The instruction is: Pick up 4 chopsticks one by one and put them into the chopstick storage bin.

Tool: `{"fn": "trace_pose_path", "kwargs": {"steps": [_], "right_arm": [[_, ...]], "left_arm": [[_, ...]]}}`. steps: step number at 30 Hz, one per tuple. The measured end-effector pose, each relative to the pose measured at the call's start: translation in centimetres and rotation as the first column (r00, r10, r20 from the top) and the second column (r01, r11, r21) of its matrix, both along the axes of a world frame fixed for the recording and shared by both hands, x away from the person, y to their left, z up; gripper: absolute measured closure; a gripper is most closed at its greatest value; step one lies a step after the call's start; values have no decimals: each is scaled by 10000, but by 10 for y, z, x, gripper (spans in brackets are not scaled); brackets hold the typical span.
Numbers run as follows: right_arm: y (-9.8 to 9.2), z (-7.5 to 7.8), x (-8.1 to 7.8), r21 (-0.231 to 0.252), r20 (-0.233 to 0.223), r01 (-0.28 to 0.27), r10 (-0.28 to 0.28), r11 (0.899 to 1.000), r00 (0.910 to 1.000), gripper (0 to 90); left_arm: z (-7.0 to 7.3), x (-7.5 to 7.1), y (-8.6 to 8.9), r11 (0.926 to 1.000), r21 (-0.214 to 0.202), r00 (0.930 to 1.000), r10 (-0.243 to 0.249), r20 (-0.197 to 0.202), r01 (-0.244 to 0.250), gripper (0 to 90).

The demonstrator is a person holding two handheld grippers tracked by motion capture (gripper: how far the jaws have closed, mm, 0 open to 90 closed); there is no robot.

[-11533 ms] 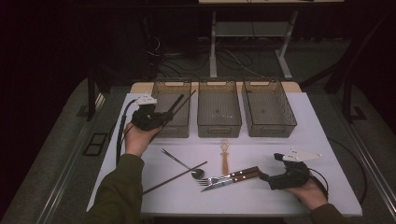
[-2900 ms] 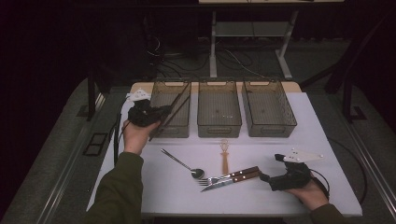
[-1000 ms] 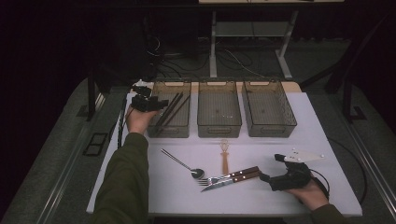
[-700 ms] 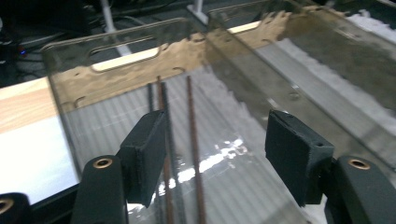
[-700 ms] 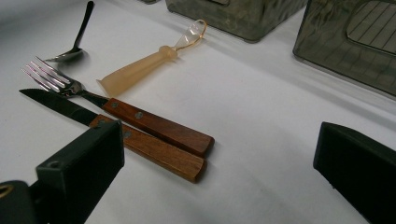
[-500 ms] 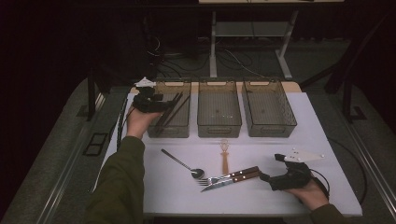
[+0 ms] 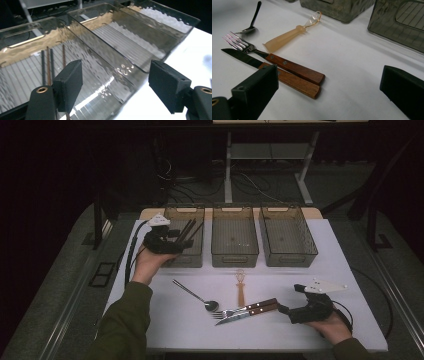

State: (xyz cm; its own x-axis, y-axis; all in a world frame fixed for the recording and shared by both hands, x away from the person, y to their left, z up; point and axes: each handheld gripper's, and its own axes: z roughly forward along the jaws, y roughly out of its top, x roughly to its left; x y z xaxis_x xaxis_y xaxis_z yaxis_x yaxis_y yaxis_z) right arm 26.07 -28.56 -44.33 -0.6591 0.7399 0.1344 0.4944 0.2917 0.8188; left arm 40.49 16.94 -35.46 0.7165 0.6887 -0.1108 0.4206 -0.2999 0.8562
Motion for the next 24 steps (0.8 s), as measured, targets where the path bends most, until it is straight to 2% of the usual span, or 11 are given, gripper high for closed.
{"fn": "trace_pose_path", "kwargs": {"steps": [3, 9, 16, 24], "right_arm": [[0, 0, 0, -4, -29, 37, -37, 10000, 10000, 16], [0, 1, 0, 2, 20, 12, -12, 10000, 10000, 16], [1, 1, 0, -4, 12, -4, 4, 10000, 10000, 16], [1, 2, -1, -57, 64, -82, 83, 9999, 9999, 16]], "left_arm": [[-4, -11, 0, 9998, -156, 9999, -135, 39, 135, 253], [-15, -31, -1, 9992, -119, 9992, -391, 104, 392, 232], [-28, -50, -2, 9983, 65, 9983, -570, -89, 571, 212], [-42, -74, 0, 9964, 41, 9961, -850, -250, 851, 180]]}}
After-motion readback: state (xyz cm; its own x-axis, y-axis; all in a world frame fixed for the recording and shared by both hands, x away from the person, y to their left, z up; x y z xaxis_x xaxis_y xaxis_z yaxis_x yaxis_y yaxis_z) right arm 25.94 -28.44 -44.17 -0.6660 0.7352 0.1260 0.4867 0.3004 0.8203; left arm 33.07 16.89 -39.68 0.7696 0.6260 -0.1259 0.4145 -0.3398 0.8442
